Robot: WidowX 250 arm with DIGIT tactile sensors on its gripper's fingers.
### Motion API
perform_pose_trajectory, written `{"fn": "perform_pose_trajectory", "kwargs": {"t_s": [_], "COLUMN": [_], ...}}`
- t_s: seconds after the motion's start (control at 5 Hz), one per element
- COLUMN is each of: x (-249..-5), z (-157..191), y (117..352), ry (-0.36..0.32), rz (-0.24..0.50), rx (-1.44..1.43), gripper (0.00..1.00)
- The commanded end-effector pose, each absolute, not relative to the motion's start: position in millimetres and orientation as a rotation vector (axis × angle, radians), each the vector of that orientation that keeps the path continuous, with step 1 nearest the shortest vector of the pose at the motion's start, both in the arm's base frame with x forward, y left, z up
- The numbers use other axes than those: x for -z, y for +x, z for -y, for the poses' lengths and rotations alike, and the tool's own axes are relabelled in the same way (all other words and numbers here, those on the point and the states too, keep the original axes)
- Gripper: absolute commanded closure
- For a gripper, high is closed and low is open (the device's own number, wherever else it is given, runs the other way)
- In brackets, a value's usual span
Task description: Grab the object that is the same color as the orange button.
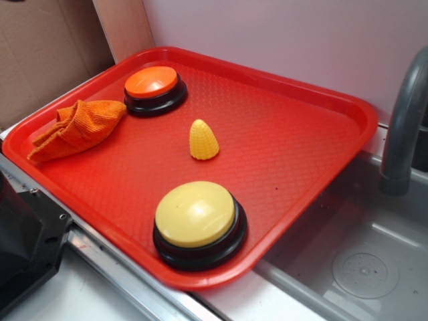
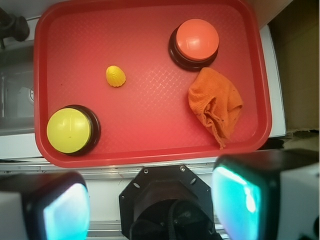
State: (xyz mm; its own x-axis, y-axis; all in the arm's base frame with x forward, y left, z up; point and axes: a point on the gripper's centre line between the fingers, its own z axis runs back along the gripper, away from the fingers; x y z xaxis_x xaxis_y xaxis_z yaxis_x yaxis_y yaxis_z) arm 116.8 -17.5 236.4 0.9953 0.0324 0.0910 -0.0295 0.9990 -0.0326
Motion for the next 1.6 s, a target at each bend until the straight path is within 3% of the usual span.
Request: {"fn": "perform_pose_trajectory", "kwargs": {"t_s": [0.0,0.2,0.6,1.0,1.2,1.4], "x": [-236.4,-191.4,-148.4,-66.8,-37.8,-23.1], "z": [17.5,-32.5,-96.8,-91.6,-80.0,-71.4], "y": [116.8,127.4,135.5,173.8,185.3,187.4], "ry": [-0.031,-0.006,-0.003,-0.051,-0.042,-0.036], "rz": [0.092,0.047,0.099,0.116,0.060,0.029], "rx": [-0.031,-0.113,-0.164,0.051,0.087,0.045], "gripper": [0.00,0.00,0.00,0.00,0.00,0.80]}}
